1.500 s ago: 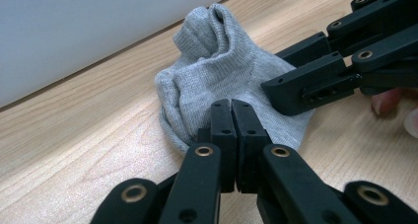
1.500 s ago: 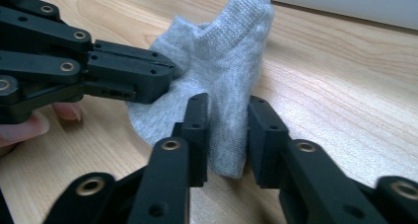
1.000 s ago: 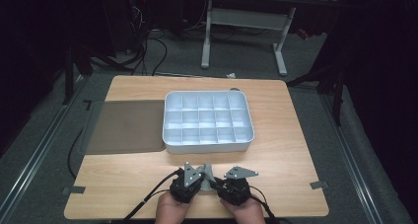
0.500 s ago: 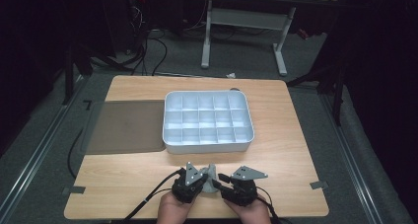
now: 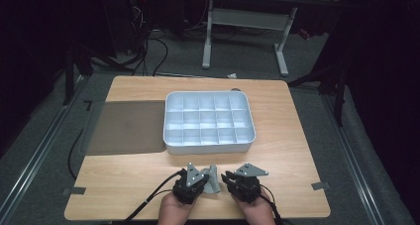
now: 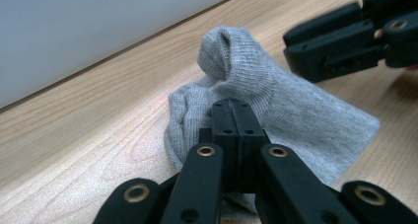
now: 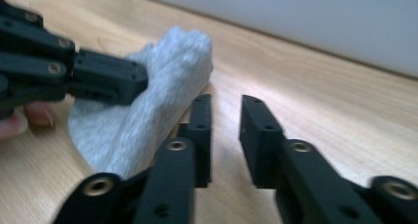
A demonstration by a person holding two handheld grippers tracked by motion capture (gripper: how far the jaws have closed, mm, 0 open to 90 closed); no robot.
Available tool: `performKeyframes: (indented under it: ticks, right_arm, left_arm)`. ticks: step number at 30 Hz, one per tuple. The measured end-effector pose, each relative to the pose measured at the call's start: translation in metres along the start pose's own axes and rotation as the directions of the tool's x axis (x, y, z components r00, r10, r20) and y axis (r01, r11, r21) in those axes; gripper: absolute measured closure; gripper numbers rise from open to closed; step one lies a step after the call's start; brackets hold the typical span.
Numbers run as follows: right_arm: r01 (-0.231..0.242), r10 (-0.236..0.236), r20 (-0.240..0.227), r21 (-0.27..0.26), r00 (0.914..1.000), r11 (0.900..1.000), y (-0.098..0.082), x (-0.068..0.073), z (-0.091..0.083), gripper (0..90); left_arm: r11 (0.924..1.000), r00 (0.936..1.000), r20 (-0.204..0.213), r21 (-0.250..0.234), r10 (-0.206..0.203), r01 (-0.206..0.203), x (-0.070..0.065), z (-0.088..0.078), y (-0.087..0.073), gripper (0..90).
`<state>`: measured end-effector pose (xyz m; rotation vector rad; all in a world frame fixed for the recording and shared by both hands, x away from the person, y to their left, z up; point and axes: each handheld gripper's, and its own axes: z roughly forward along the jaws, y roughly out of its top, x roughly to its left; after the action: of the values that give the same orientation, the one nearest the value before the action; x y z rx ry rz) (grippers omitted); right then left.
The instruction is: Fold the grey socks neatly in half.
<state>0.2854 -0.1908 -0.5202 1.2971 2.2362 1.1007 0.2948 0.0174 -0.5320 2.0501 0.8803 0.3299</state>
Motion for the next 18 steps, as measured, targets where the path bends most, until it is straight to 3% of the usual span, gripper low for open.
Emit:
performKeyframes:
  ticks: [5,10,14,18]
  right_arm:
    - [0.041,-0.040,-0.026,0.042,0.9989,0.998,-0.002,0.007,0.005,88.8]
    - [0.054,-0.050,-0.053,0.065,0.9973,0.996,-0.002,0.014,0.012,89.7]
    - [0.045,-0.041,-0.077,0.052,0.9962,0.998,0.002,0.019,0.014,90.0]
    - [0.072,-0.070,-0.086,0.029,0.9939,0.997,0.006,0.027,0.013,90.0]
  left_arm:
    - [1.0000,1.0000,-0.003,0.001,0.004,-0.004,0.000,0.000,0.000,89.9]
    - [1.0000,1.0000,-0.004,0.002,0.008,-0.008,-0.001,0.000,0.000,89.9]
    - [0.9999,0.9999,-0.007,0.004,0.014,-0.014,-0.001,0.000,0.000,89.9]
    - [0.9999,0.9998,-0.012,0.005,0.016,-0.015,-0.001,0.000,0.000,90.0]
